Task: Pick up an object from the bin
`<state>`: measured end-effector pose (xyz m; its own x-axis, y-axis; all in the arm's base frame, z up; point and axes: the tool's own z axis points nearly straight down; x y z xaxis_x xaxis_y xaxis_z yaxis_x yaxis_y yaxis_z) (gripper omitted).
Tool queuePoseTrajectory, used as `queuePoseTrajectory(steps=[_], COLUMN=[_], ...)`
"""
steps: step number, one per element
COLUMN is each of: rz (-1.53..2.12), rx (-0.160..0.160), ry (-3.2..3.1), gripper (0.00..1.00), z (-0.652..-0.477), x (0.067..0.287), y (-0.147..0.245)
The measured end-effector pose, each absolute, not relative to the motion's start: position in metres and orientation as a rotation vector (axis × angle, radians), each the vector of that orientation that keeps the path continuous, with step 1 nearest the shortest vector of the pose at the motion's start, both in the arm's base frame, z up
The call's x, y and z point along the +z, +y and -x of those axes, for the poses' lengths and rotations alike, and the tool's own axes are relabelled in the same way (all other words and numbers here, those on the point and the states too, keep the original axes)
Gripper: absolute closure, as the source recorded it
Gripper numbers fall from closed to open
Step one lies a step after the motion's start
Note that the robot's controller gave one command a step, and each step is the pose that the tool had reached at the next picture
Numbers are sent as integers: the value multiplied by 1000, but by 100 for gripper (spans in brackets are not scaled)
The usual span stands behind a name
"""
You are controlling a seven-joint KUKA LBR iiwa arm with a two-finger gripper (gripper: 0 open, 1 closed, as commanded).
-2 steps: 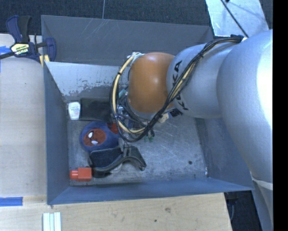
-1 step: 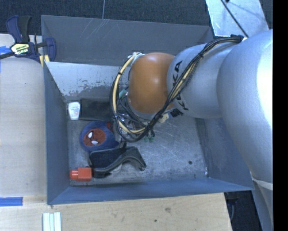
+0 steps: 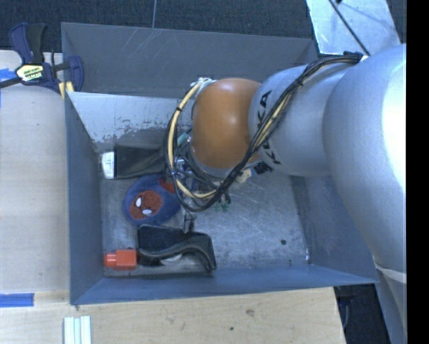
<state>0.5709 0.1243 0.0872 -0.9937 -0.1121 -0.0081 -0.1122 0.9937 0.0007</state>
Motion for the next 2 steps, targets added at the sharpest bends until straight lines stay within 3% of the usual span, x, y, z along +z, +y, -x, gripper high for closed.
queuePoseTrajectory(steps=[1, 2], rz=[131, 131], rx=[-3, -3], ry=[3145, 3162], gripper=[0, 100], z=[-619, -615], x=[70, 70], y=[179, 178])
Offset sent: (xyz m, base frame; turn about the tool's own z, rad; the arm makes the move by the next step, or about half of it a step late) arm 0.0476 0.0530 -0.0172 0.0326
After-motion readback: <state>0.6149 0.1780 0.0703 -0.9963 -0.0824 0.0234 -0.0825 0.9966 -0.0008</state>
